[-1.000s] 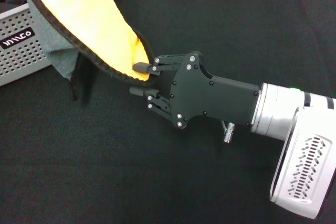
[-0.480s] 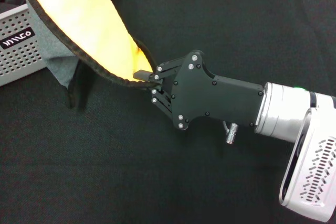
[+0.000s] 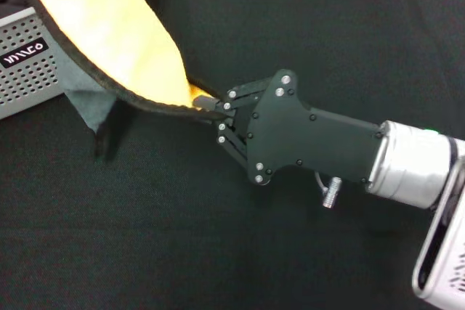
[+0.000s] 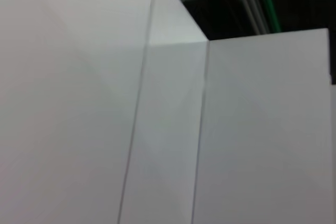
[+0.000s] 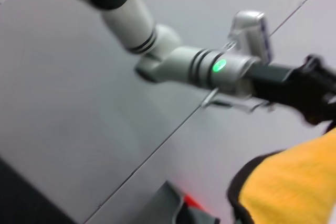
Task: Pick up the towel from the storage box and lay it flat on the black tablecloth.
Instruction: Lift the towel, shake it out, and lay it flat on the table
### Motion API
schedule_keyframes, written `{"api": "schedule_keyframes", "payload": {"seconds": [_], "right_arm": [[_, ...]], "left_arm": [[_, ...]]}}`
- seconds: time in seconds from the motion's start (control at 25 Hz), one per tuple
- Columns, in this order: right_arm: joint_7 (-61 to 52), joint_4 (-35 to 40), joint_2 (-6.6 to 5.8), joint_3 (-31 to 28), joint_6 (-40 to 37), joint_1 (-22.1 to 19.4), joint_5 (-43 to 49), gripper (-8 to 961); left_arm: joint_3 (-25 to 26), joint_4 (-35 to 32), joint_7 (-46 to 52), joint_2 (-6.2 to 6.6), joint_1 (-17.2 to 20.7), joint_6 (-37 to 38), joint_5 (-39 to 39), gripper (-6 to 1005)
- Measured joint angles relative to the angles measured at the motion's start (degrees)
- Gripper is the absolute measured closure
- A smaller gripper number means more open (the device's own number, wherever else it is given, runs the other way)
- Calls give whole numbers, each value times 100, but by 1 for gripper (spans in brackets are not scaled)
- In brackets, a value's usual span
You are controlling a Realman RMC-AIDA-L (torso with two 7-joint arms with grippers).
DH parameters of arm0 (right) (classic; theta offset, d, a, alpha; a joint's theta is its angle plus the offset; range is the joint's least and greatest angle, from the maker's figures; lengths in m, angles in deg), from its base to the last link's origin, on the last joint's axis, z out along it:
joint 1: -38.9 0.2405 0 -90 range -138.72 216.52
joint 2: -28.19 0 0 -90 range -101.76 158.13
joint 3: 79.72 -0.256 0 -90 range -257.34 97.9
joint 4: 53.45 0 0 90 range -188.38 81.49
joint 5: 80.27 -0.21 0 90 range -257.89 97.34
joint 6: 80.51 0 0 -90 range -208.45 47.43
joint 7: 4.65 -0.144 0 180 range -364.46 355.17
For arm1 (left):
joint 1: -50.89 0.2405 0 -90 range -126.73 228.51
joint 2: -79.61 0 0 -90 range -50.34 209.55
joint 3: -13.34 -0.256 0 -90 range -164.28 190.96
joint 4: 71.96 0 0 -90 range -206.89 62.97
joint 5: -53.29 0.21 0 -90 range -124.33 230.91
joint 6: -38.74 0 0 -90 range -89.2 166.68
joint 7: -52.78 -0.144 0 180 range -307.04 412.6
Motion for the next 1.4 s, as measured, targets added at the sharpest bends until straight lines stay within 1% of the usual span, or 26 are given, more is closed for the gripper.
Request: {"api": "schedule_keyframes", "payload": {"seconds": [0.16,0.24,0.32,0.44,0.56,0.64,0.8,0.88,1.08,1.32,1.4], "right_arm": [[-4,-3,-1,-167,420,-180,-280,945],[-9,-4,-2,-310,653,-267,-458,944],[-51,-5,-12,-482,801,-324,-660,944],[-286,21,-24,-750,827,-335,-835,943],[-695,51,-32,-1034,811,-270,-851,942],[-1042,51,-34,-1255,778,-204,-852,941],[-1682,59,-43,-1665,756,-132,-829,940],[-1999,84,-47,-1837,755,-113,-811,940],[-2398,278,-55,-2055,759,-207,-807,938],[-2603,474,-51,-2104,675,-279,-836,937],[-2644,527,-47,-2136,621,-298,-842,936]], "left_arm": [[57,552,-390,-63,168,-23,28,971],[40,840,-597,-72,244,-23,181,964],[19,1114,-819,-86,303,-20,421,956],[9,1470,-1247,-157,353,-14,1021,895],[8,1728,-1771,-323,368,-19,1858,834],[12,1841,-2063,-421,372,-27,2209,832],[32,2021,-2571,-595,418,-103,2597,828],[18,2073,-2727,-641,456,-222,2641,826],[9,2319,-3189,-665,500,-545,2659,821],[1,2753,-4197,-673,522,-855,2741,647],[0,2921,-4531,-673,526,-928,2829,646]]}}
